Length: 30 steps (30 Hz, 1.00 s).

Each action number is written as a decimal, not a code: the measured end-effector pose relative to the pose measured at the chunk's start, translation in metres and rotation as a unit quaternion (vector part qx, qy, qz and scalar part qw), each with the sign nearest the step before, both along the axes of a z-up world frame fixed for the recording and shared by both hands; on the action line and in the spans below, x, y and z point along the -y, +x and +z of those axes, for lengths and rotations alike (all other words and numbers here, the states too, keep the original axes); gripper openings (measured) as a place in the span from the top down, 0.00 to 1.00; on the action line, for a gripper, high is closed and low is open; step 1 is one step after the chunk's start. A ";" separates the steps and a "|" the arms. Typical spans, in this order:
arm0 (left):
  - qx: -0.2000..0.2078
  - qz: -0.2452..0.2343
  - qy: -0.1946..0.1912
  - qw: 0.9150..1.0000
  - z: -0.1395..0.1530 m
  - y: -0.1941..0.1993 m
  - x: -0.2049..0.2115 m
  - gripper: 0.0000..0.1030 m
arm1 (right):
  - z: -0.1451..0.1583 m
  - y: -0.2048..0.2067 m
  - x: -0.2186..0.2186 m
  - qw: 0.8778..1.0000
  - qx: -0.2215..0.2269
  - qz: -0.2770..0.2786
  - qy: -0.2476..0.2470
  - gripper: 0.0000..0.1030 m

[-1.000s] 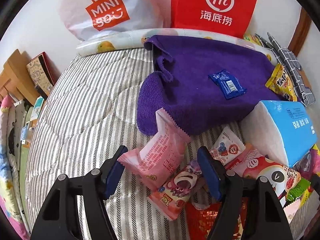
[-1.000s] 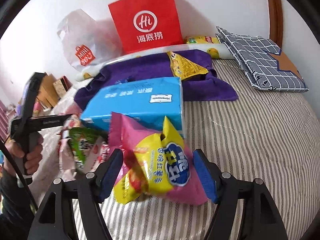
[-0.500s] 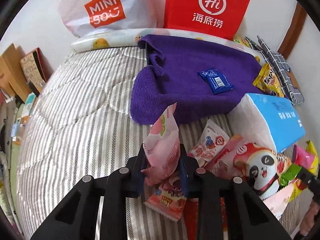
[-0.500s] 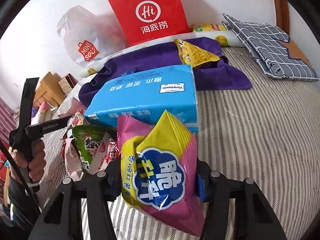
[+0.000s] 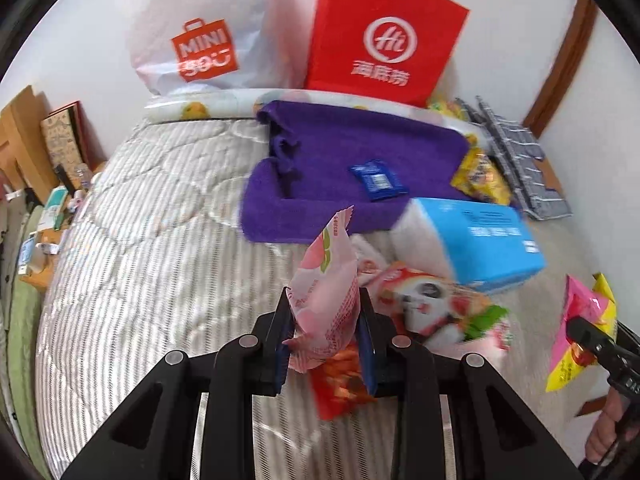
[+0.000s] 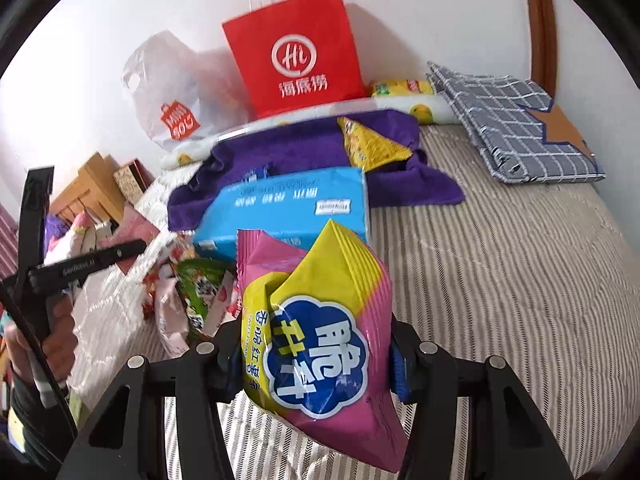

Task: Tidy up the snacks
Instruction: 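Carry both held snacks over the purple towel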

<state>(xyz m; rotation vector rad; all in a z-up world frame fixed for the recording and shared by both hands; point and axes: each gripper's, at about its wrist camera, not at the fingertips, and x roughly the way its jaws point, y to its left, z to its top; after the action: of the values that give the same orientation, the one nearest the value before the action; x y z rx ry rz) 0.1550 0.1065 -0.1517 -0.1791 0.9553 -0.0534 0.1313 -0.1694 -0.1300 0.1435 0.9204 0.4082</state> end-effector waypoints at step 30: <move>0.037 -0.076 -0.034 0.996 0.053 0.049 0.072 0.72 | 0.061 0.062 -0.002 0.997 0.063 -0.041 -0.035 0.49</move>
<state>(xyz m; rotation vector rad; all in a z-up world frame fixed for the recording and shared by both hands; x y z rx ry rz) 0.2036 0.0342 -0.0987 -0.1657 0.8928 -0.2305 0.1931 -0.1677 -0.0690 0.0898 0.8004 0.3043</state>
